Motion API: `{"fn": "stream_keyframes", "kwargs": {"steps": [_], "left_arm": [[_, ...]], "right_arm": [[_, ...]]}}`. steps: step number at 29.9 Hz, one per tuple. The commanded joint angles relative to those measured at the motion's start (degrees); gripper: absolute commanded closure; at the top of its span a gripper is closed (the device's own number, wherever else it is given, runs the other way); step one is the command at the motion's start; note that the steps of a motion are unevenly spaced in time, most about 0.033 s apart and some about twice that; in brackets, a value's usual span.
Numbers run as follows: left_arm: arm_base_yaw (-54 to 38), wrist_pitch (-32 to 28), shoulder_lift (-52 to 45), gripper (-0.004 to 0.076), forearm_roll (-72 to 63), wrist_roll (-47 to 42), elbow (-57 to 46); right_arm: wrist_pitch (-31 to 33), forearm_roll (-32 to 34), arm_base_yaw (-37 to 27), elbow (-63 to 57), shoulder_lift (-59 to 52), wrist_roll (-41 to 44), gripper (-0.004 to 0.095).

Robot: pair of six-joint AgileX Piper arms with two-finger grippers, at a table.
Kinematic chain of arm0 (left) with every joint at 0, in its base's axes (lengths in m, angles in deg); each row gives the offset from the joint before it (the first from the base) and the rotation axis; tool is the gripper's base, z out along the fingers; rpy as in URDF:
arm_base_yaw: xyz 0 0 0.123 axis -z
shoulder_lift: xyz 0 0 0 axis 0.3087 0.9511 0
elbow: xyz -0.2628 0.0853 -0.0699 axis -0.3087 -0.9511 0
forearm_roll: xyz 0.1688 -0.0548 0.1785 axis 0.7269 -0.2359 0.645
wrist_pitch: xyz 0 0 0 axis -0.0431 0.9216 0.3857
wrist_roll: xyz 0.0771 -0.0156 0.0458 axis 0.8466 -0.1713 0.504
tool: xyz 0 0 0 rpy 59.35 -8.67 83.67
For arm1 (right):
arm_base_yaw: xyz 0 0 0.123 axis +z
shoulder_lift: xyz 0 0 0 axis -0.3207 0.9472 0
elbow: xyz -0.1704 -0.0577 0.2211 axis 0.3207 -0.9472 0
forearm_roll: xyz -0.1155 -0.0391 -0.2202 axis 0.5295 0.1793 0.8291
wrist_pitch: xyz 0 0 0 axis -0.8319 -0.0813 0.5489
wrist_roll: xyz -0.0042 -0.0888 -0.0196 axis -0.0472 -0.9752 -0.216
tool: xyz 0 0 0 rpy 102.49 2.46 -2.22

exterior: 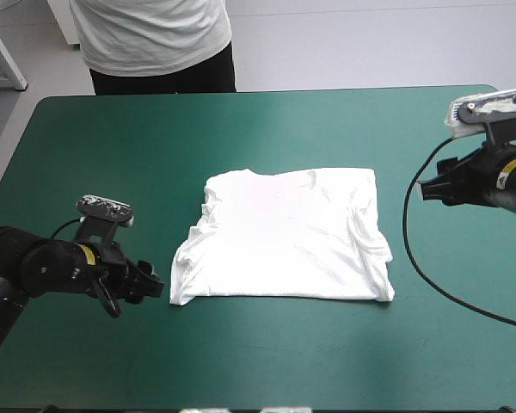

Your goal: Fold the cloth

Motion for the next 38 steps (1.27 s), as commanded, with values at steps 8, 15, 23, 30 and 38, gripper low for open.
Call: {"fn": "stream_keyframes", "kwargs": {"steps": [8, 15, 23, 30, 38], "left_arm": [[1.7, -15.6, 8.4, 0.0231, 0.0, -7.7, -8.7], [3.2, -22.9, 19.8, 0.0231, 2.5, -10.1, -10.5], [3.2, -26.9, 27.8, 0.0231, 0.4, -10.0, -10.5], [3.2, -28.7, 30.9, 0.0346, -0.7, -10.0, -10.5], [3.2, -31.4, 34.5, 0.0731, -0.7, -9.9, -10.5]], "right_arm": [[-0.1, 2.6, -0.2, -14.5, -1.1, 2.0, 0.0277], [-0.4, 2.6, -0.2, -14.9, -1.4, 2.2, 0.0304], [-0.3, 1.1, -0.2, -15.2, -2.0, 2.2, 0.0304], [-4.6, -5.8, -0.2, -22.2, -1.9, 2.2, 0.0304], [-12.0, -11.4, -0.2, -32.6, -0.6, 2.6, 0.0301]]}}
